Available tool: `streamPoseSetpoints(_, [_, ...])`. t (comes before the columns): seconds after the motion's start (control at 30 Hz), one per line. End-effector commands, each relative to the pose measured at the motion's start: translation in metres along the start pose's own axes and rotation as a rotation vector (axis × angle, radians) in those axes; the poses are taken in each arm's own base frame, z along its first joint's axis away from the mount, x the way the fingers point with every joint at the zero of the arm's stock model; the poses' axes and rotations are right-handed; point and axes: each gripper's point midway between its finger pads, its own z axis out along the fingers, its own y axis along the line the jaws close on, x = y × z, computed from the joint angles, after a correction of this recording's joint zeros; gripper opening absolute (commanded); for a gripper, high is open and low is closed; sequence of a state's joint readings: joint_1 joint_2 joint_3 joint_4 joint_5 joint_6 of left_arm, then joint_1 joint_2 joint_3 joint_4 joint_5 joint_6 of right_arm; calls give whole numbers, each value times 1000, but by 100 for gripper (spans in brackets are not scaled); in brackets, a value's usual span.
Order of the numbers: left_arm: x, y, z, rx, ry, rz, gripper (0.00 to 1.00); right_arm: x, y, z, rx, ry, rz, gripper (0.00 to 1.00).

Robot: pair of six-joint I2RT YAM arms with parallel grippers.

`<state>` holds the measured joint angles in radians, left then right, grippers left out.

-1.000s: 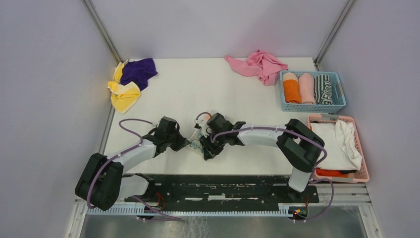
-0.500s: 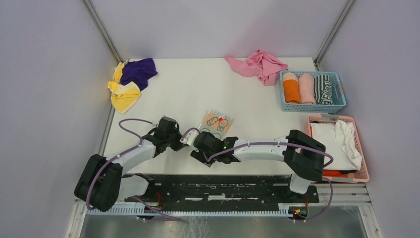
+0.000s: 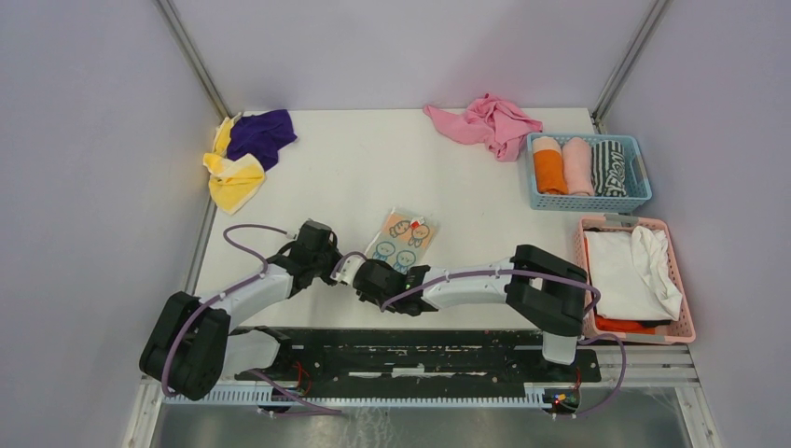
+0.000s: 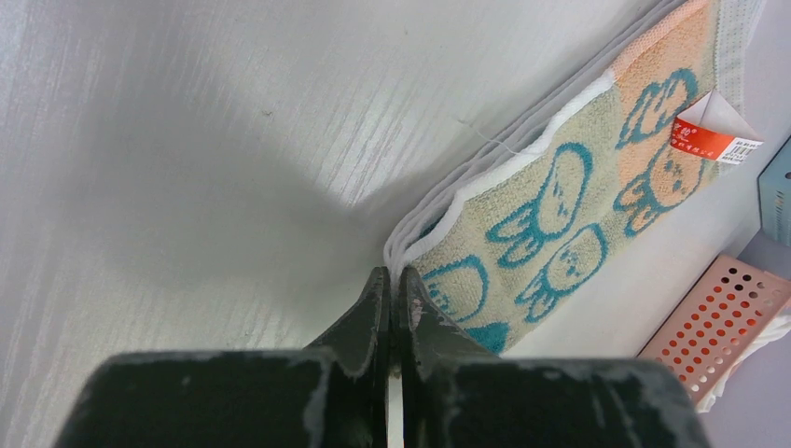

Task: Roll the towels
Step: Roll the towel at the center of the board.

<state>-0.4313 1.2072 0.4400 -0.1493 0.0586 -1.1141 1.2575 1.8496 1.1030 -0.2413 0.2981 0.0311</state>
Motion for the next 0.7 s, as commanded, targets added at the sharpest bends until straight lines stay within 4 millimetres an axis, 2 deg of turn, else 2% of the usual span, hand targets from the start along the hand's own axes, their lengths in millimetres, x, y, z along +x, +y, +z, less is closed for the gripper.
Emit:
streamPoseSetpoints(0.0, [-8, -10, -4, 34, -29, -24, 3, 17, -2, 3, 22, 60, -12, 24])
streamPoseSetpoints(0.07, [-10, -11, -6, 34, -32, -18, 3, 11, 7, -3, -37, 38, 3, 5])
streamPoseSetpoints(0.1, [-11, -12, -8, 37, -37, -15, 3, 6, 11, -6, -74, 20, 17, 1])
streamPoseSetpoints(0.17, [-16, -14, -14, 50, -61, -11, 10, -6, 21, -15, -174, -23, 62, 1])
streamPoseSetpoints(0.27, [-24, -12, -24, 72, -117, -16, 32, -22, 27, -24, -333, -73, 177, 1])
streamPoseSetpoints(0.43, [-31, -4, -40, 99, -167, 0, 58, -45, 29, -35, -615, -143, 390, 1])
streamPoseSetpoints(0.53, [-29, 0, -45, 112, -171, 10, 66, -49, 23, -35, -744, -158, 523, 1])
streamPoseSetpoints(0.67, [-22, 1, -48, 167, -165, 16, 71, -48, 17, -29, -869, -162, 675, 0])
